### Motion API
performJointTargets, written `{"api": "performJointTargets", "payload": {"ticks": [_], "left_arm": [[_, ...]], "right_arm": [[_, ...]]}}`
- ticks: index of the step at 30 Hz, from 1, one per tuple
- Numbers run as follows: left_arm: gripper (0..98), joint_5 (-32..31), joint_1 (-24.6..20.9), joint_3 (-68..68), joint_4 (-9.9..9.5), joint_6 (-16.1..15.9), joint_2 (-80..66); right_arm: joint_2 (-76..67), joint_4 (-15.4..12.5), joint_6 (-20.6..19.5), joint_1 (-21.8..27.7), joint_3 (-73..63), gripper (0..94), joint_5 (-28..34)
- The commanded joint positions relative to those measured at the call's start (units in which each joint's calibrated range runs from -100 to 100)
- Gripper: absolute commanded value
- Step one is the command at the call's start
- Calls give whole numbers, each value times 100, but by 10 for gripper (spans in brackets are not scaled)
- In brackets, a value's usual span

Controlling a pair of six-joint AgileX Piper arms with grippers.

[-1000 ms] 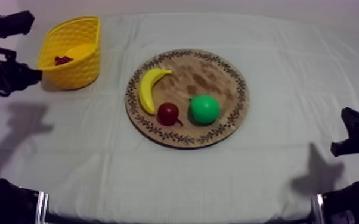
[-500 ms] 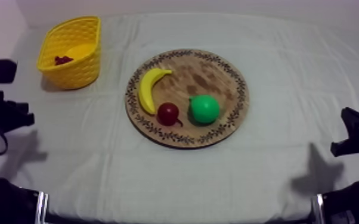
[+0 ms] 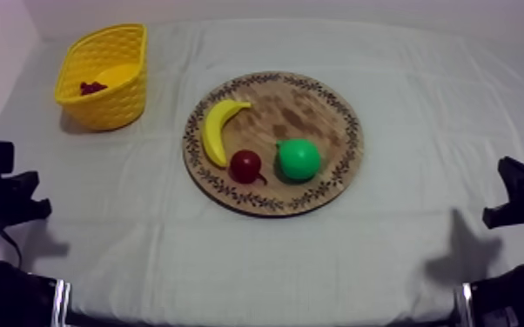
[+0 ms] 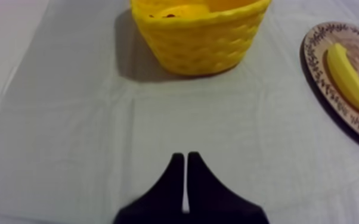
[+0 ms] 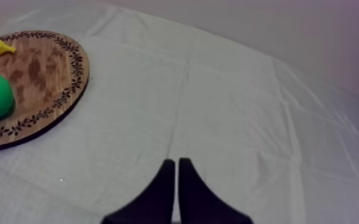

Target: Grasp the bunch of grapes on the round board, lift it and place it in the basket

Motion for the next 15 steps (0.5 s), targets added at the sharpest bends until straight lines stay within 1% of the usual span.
{"api": "performJointTargets", "payload": {"ticks": [1,7,15], "left_arm": [[0,120,12,-11,-114,216,-433],[0,334,32,-51,-179,379,-950],[0,562,93,-100,-198,467,-1644]], "right_arm": [[0,-3,1,1,-1,5,-4],[0,-3,1,1,-1,5,-4],[0,-3,2,1,-1,5,-4]]}}
